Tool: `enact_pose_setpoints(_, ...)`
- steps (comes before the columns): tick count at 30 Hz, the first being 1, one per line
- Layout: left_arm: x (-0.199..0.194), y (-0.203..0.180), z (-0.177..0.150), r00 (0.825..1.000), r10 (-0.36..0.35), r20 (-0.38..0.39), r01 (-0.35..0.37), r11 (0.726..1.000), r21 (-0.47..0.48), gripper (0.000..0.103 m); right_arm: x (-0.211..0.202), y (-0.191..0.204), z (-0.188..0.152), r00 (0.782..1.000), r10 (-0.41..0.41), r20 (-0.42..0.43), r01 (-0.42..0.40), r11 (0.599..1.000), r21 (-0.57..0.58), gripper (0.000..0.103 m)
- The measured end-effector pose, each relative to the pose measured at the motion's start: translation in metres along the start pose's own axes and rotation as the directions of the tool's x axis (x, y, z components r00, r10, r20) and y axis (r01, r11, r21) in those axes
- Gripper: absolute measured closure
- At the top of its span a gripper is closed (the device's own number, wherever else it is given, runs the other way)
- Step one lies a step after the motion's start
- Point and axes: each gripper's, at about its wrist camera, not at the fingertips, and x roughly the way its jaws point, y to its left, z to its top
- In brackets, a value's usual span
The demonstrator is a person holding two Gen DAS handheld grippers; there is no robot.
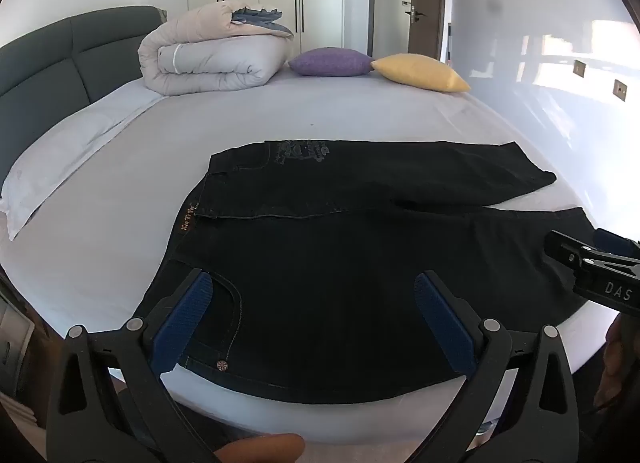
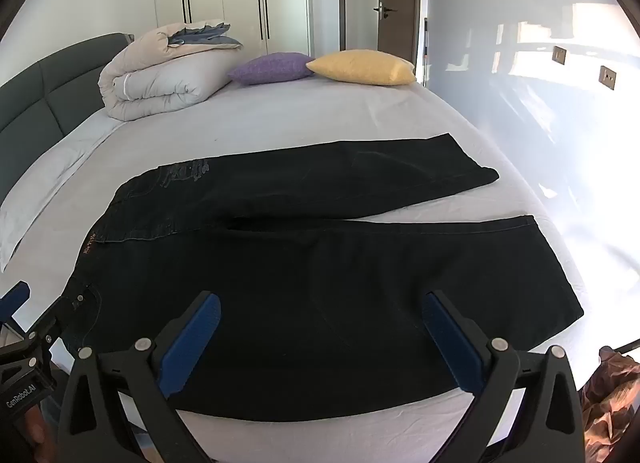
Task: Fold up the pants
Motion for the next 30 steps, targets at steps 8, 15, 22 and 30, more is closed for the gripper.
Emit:
enact_pose_setpoints(8,0.0006,-0.0035,-0.0015,1.000,-0.005,0.007,0.005,1.000,-0.005,0.000,-0.0004,-0.0026,0.0008,1.000,-0.003,0.001,0.003,1.000,-0.001,0.000)
enact_pose_setpoints(15,-0.0007,-0.0020,-0.0016,1.000,-0.007,0.002,0.007,1.000,-0.006,0.000,-0.0008,0.0011,0.0000,1.000,-0.011,0.003,0.011,1.000,-0.009,0.000)
enact_pose_setpoints(22,0.0015,0.0000,-0.0025,1.000,-0.009,0.001,0.009,1.000,-0.008,0.000,0.0005,-0.0001,-0.0023,1.000,-0.013,0.001,0.013,1.000,-0.005,0.000)
enact_pose_setpoints(30,0.0026,0.0008,-0.0034,1.000,-0.012,0.000,0.012,1.000,-0.010,0.000,-0.0024,-0.0008,-0.0012,1.000,-0.016,0.004,0.016,1.000,-0.007,0.000)
